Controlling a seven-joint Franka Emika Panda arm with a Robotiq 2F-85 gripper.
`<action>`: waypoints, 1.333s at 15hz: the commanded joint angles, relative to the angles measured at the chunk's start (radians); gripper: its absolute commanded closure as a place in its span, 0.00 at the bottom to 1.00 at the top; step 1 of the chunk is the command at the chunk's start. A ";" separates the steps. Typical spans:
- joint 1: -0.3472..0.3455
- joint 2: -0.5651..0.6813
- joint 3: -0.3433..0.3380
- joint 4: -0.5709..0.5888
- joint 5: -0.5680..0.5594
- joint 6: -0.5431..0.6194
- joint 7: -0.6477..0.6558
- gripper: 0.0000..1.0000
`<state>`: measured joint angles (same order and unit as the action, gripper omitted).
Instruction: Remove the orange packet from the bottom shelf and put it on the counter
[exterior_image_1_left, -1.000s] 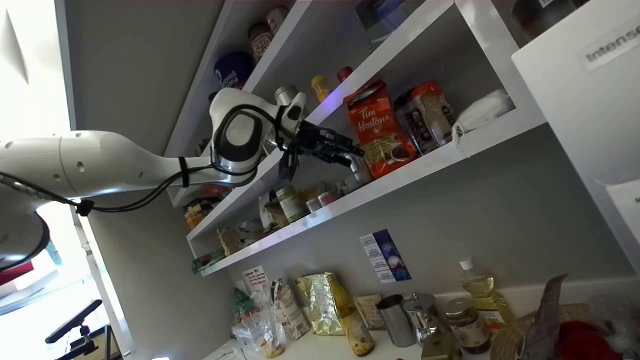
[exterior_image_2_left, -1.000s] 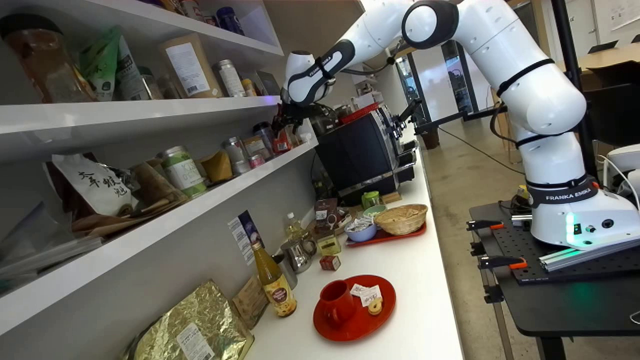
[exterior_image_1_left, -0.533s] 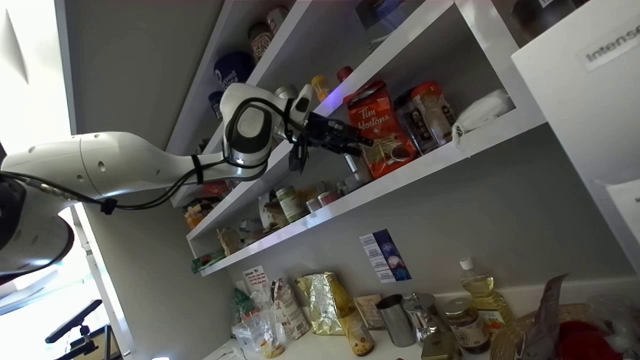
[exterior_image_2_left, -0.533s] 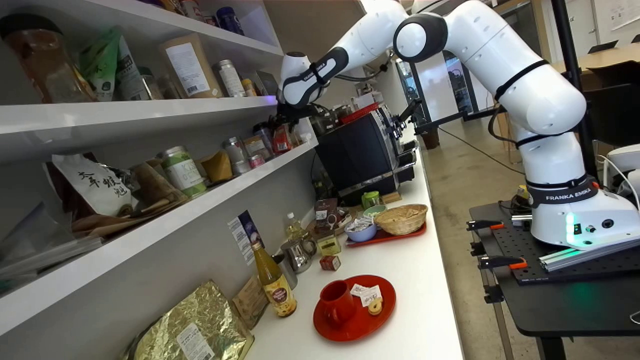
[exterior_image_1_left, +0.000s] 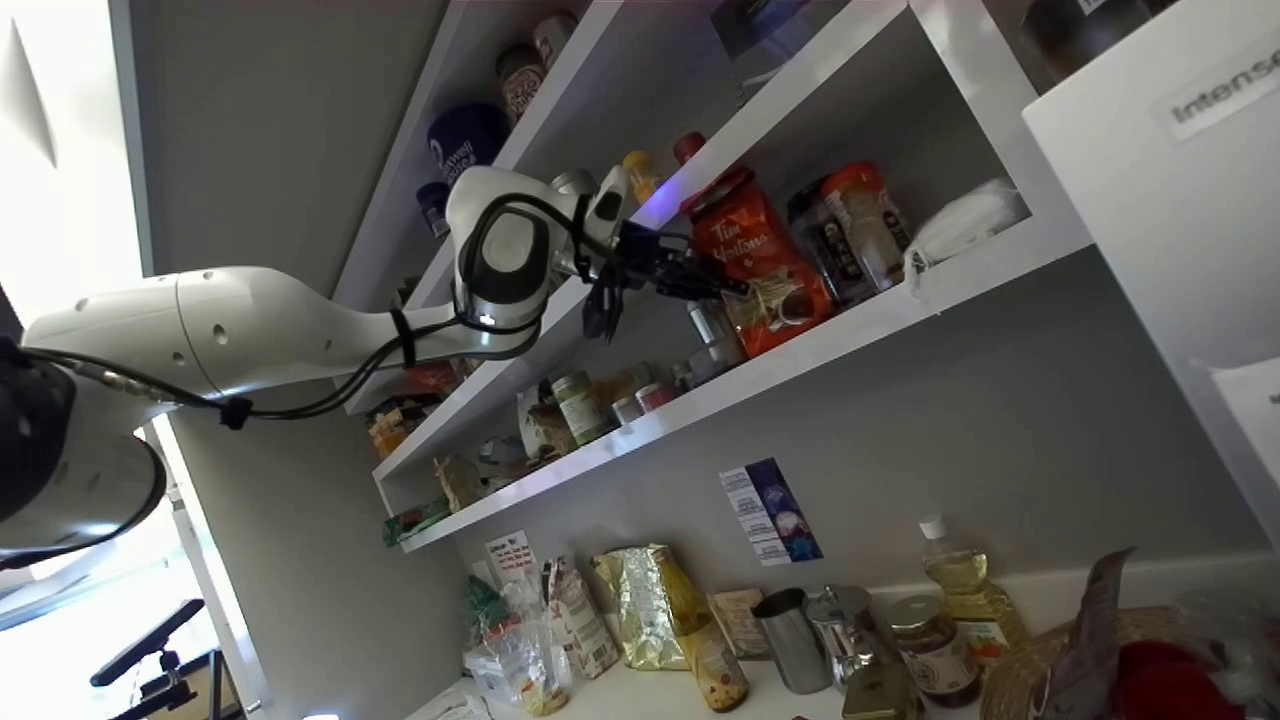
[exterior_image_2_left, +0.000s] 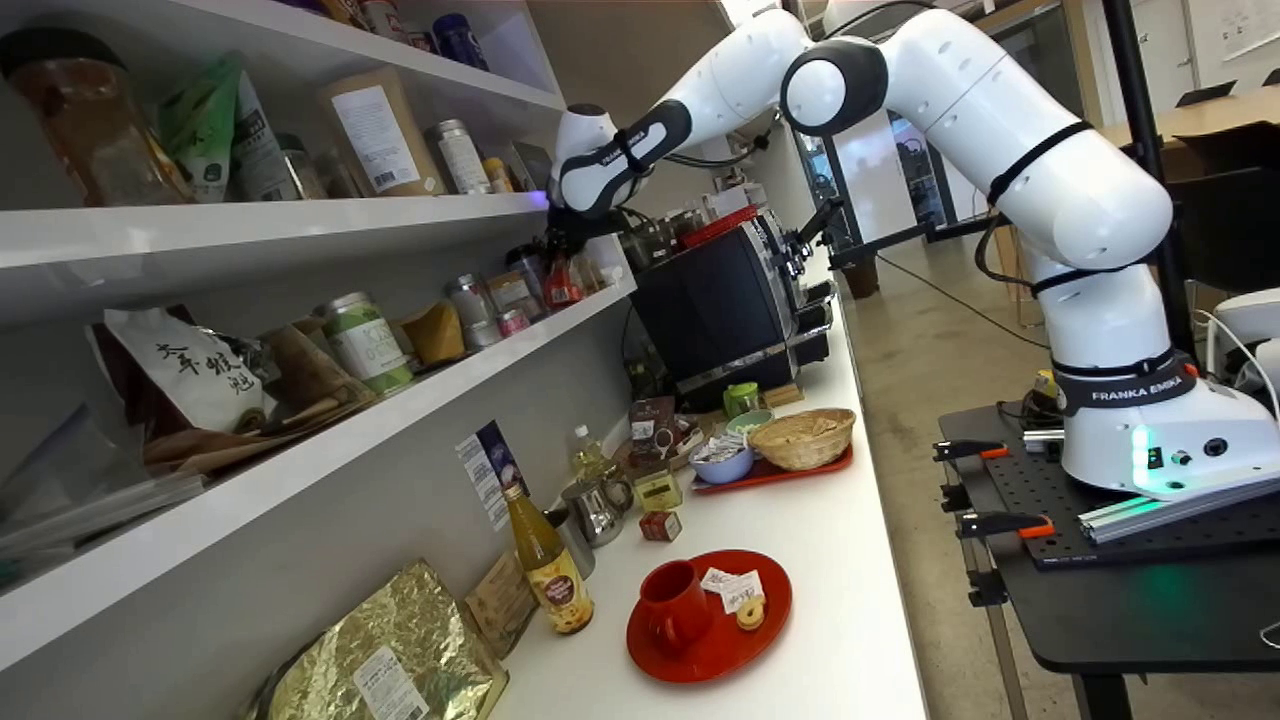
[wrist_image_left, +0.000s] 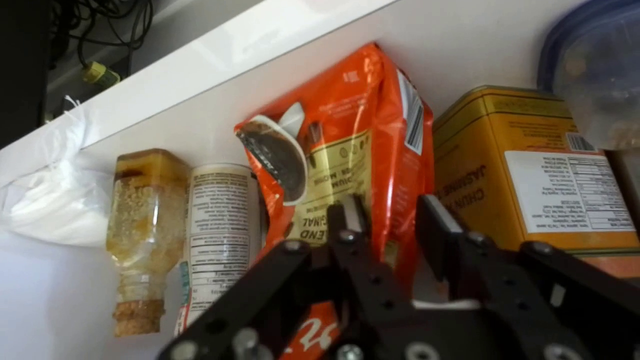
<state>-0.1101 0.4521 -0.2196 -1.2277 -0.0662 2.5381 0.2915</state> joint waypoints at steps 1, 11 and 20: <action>0.001 0.016 -0.009 0.041 -0.009 -0.019 0.008 0.96; 0.004 -0.097 0.011 -0.096 0.000 -0.095 -0.057 0.99; 0.054 -0.475 0.058 -0.545 -0.054 -0.205 -0.138 0.99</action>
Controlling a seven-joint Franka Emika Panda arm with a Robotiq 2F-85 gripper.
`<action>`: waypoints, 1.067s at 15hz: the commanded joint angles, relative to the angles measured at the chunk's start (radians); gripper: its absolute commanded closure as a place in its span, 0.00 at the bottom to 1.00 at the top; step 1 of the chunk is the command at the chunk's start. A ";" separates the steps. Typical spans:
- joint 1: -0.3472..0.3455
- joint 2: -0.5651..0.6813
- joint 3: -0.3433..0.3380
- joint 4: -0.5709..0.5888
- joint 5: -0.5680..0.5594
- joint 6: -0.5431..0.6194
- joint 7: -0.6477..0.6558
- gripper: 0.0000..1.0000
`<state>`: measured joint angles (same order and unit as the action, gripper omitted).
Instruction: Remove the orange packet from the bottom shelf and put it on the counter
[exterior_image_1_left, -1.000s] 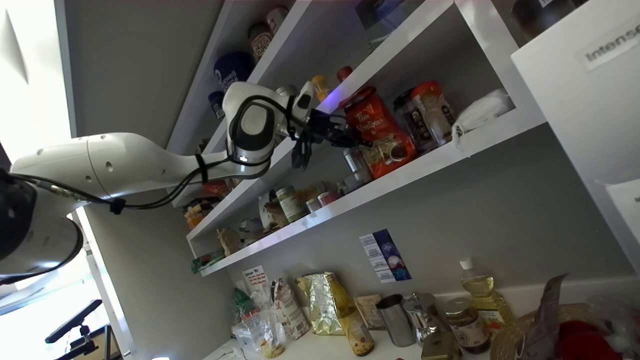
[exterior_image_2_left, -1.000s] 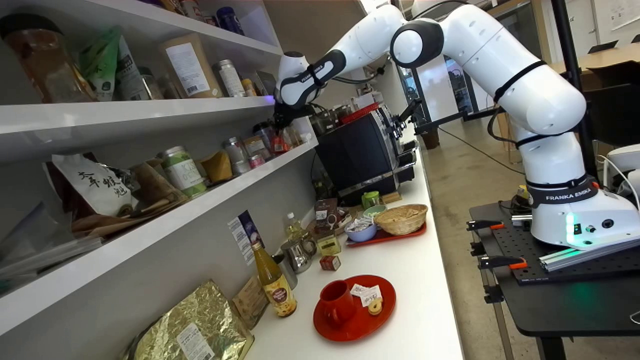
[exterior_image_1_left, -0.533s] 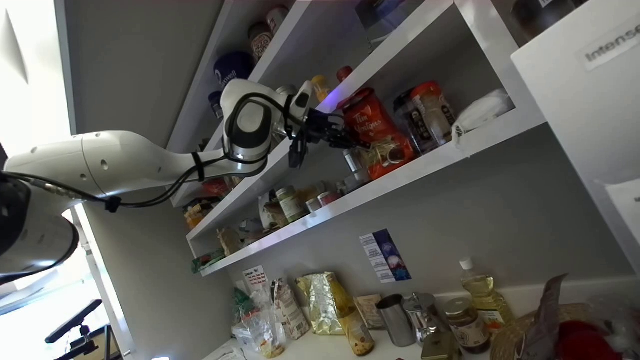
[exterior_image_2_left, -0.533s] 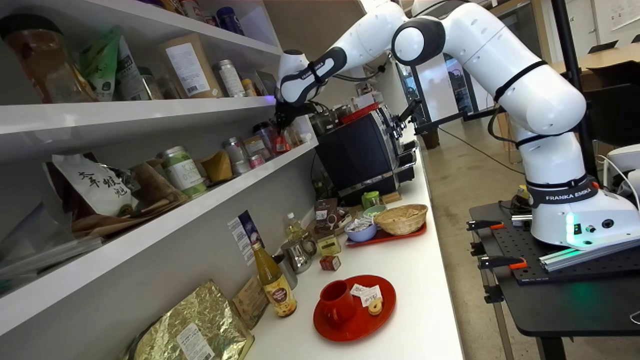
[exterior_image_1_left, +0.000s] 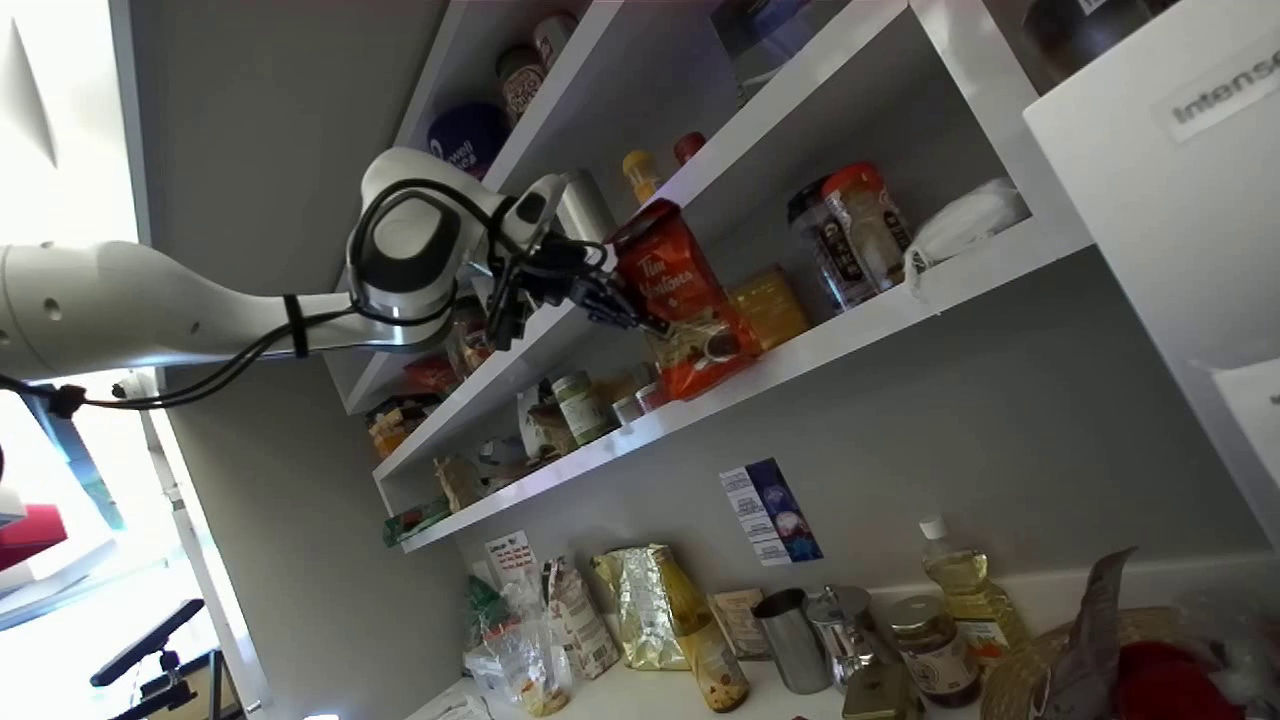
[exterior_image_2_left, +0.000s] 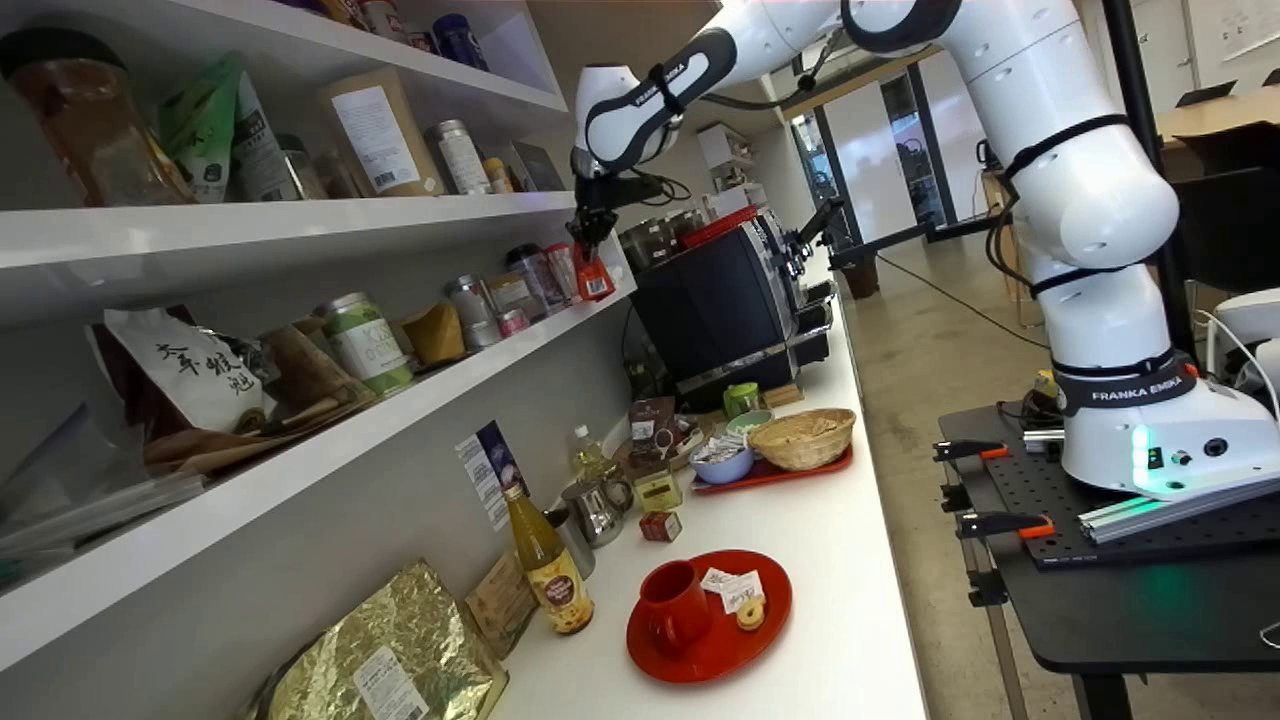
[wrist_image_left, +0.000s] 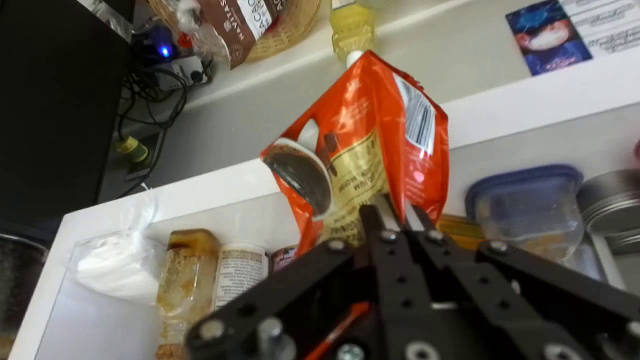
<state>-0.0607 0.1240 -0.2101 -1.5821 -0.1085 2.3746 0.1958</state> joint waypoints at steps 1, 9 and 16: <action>0.012 -0.172 0.073 -0.246 0.022 -0.051 -0.075 0.99; 0.141 -0.298 0.260 -0.624 0.177 -0.039 -0.197 0.99; 0.344 -0.189 0.442 -0.799 0.371 0.096 -0.331 0.98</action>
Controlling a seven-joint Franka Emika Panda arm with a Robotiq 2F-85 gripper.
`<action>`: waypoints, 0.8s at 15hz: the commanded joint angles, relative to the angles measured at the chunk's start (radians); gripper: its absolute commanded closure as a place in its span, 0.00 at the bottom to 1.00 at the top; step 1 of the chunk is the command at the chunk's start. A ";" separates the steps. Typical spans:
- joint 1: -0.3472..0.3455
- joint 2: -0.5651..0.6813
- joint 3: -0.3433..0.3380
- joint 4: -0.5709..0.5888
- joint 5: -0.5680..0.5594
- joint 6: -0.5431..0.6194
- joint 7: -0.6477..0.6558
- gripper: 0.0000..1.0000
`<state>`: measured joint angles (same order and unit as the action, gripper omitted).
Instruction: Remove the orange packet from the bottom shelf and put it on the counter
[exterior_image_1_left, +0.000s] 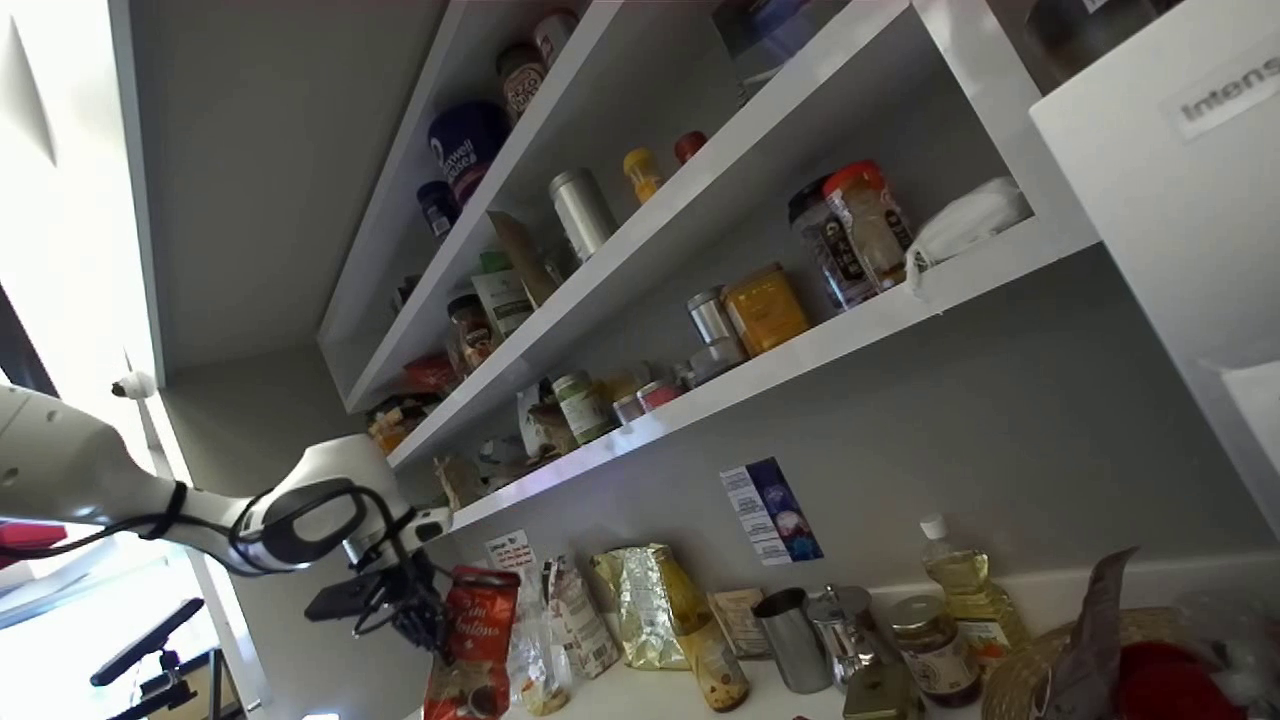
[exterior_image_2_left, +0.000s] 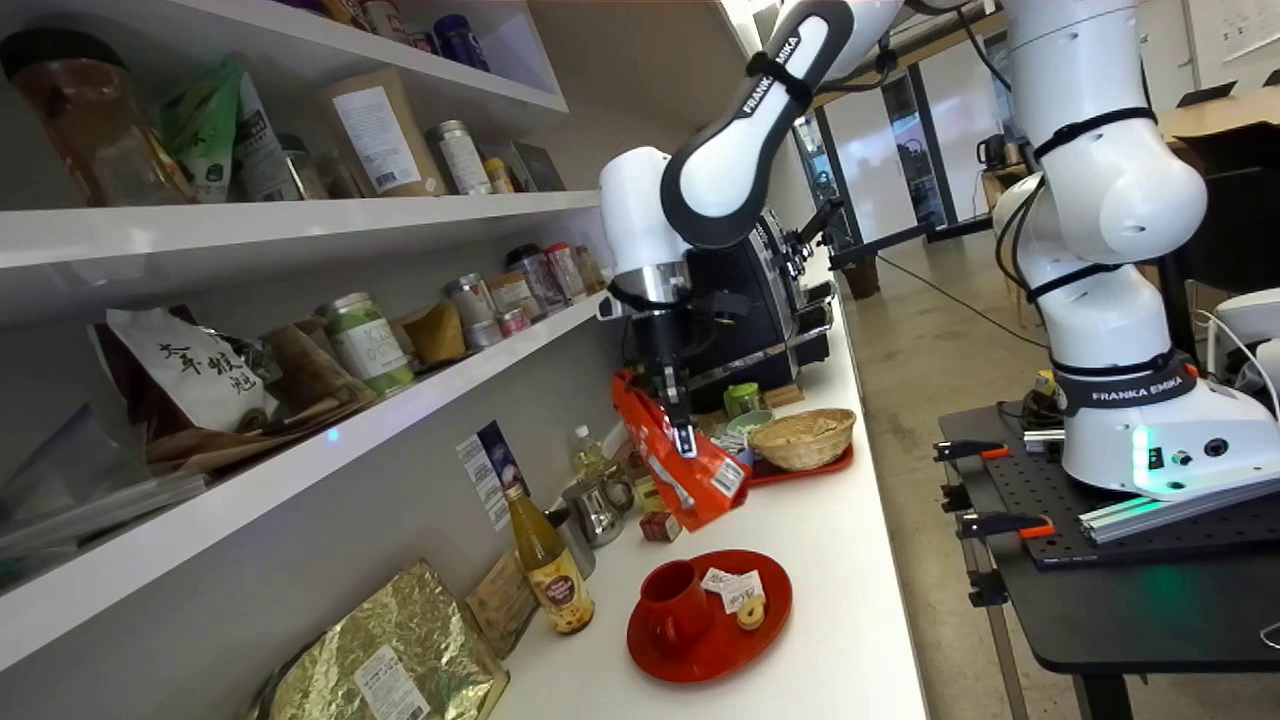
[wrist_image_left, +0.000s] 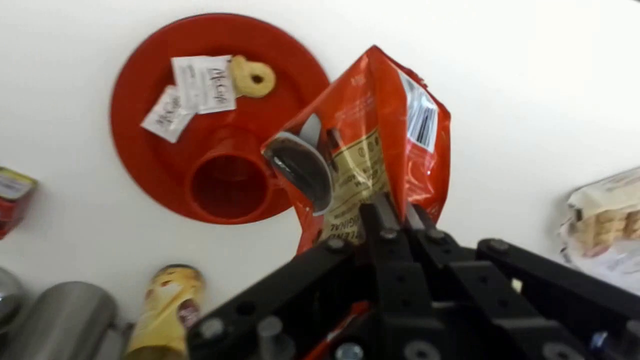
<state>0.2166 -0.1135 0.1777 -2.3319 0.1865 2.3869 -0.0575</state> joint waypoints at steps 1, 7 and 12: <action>0.096 0.084 0.084 -0.060 0.099 0.130 -0.101 0.97; 0.201 0.426 0.218 0.004 0.011 0.512 -0.051 0.98; 0.300 0.605 0.104 0.120 -0.173 0.687 0.082 0.98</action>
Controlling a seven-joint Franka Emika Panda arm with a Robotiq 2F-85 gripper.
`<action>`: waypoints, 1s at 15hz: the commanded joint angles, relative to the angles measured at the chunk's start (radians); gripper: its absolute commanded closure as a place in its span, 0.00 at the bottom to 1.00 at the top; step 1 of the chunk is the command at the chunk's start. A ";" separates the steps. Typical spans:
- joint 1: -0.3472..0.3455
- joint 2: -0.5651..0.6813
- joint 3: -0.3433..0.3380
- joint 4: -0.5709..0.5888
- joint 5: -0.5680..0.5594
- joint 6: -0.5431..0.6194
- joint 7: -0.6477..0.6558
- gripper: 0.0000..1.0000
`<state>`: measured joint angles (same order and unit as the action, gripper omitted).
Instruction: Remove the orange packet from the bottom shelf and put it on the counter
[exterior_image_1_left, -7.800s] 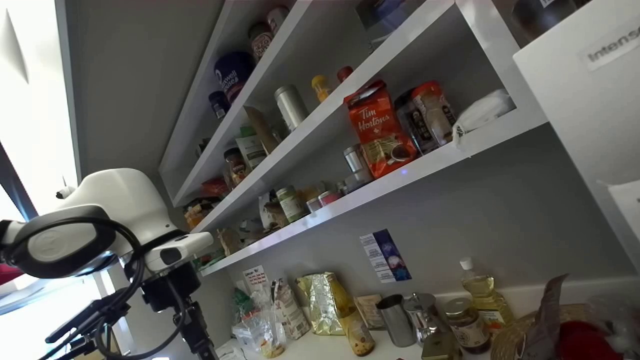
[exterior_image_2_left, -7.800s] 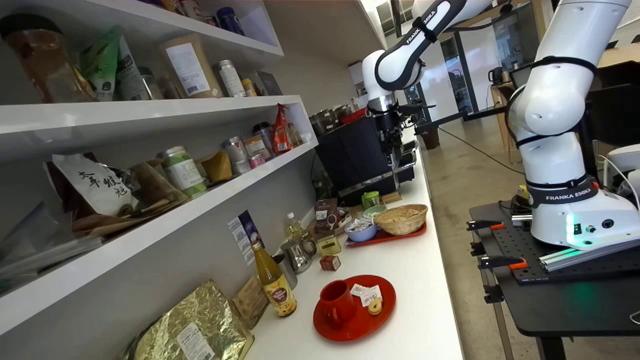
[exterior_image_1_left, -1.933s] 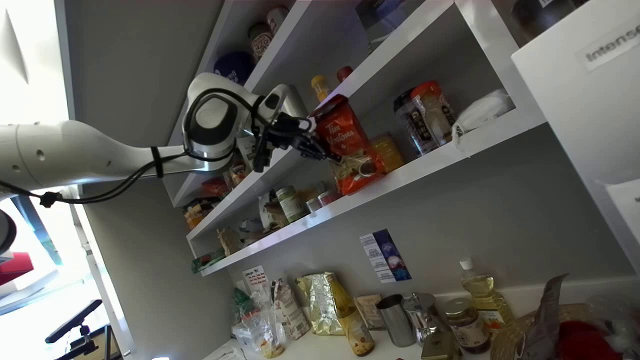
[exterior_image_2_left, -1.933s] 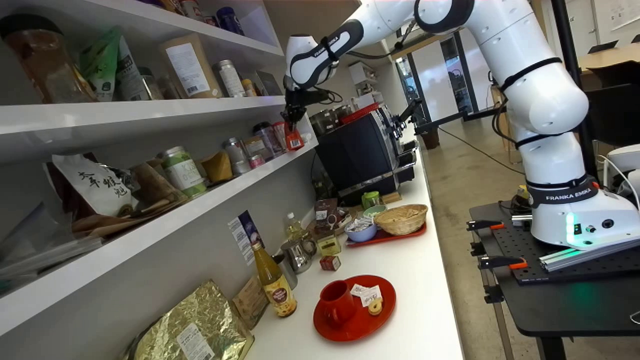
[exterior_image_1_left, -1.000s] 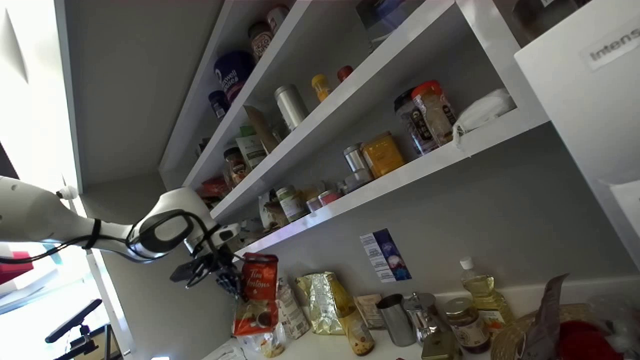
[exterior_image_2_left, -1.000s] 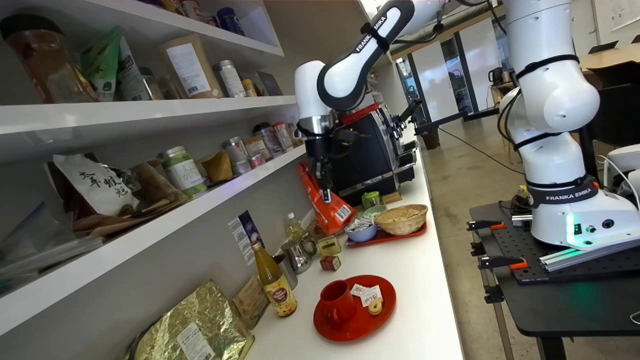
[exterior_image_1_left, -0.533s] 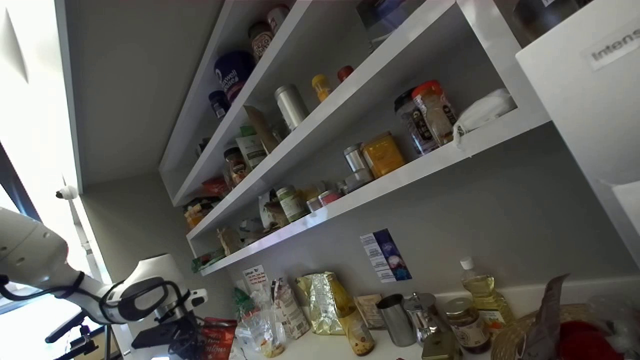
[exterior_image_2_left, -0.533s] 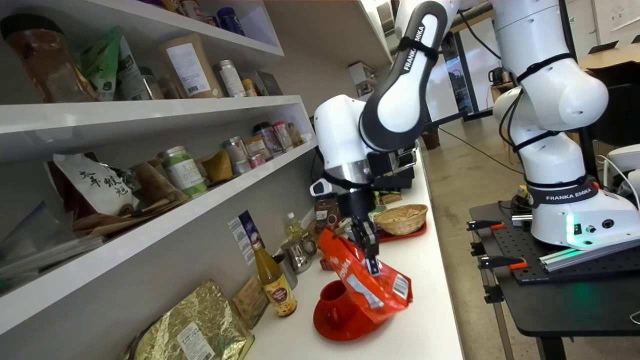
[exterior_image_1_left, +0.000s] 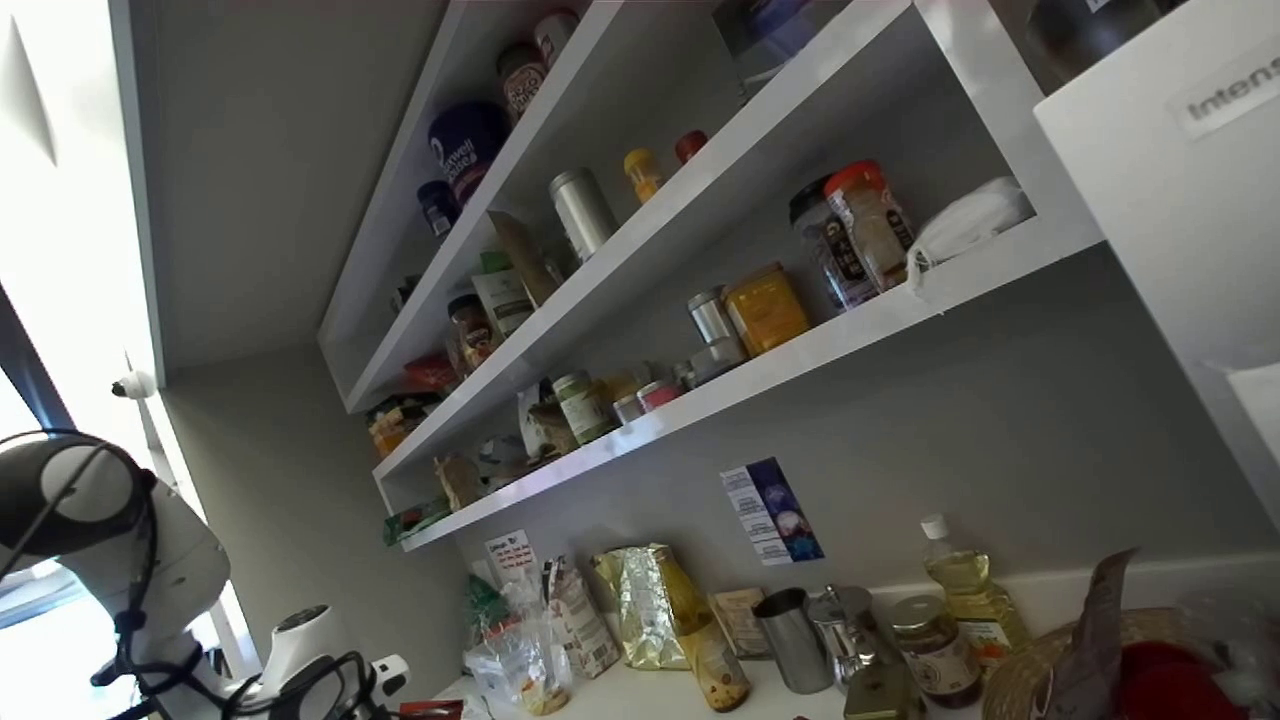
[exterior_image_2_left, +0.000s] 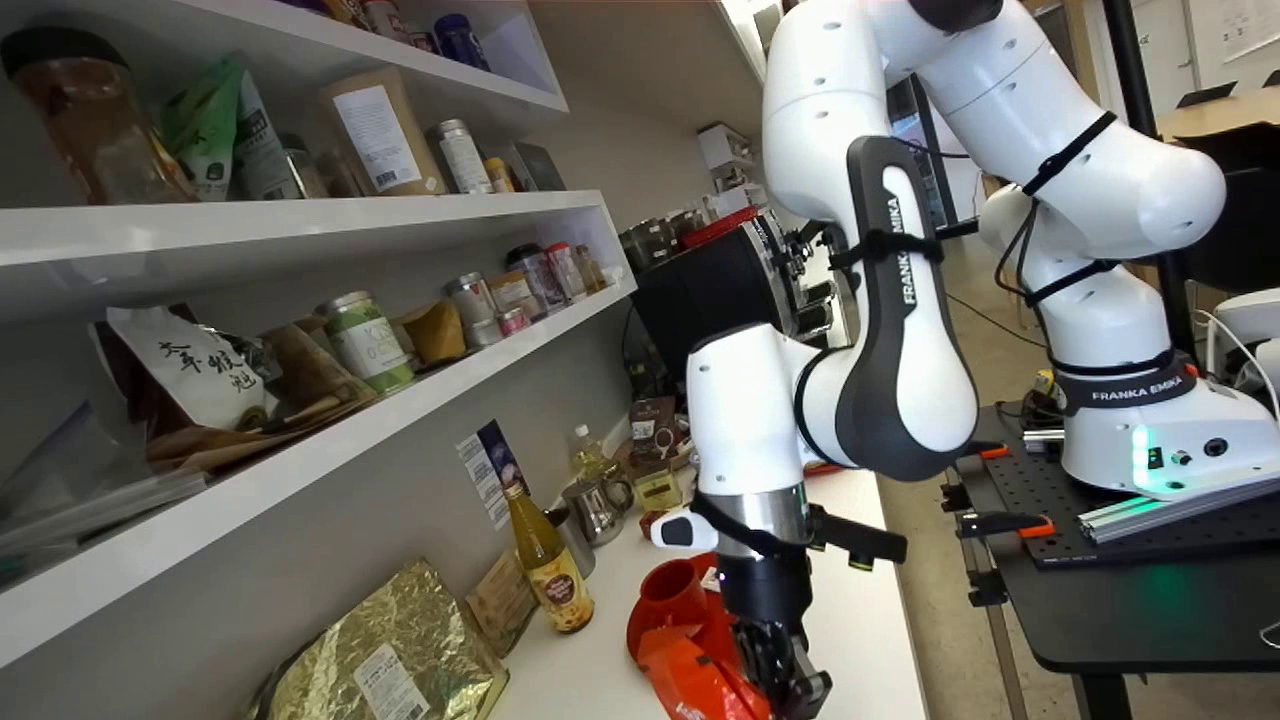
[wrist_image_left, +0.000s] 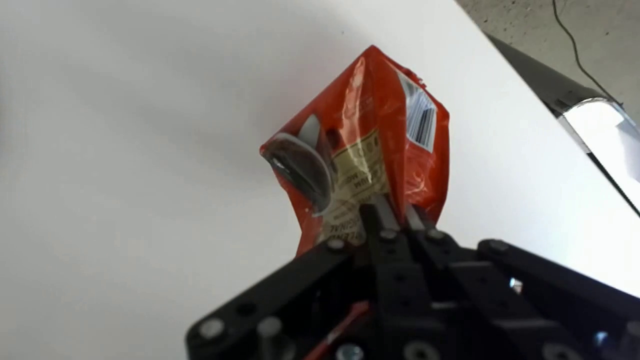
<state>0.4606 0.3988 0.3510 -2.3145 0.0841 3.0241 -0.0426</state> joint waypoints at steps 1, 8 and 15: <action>0.065 0.113 -0.084 0.131 -0.077 0.059 0.080 0.98; 0.097 0.186 -0.170 0.269 -0.087 0.106 0.097 0.98; 0.173 0.234 -0.276 0.268 -0.091 0.149 0.115 0.98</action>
<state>0.5808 0.5958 0.1373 -2.0677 0.0270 3.1241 0.0210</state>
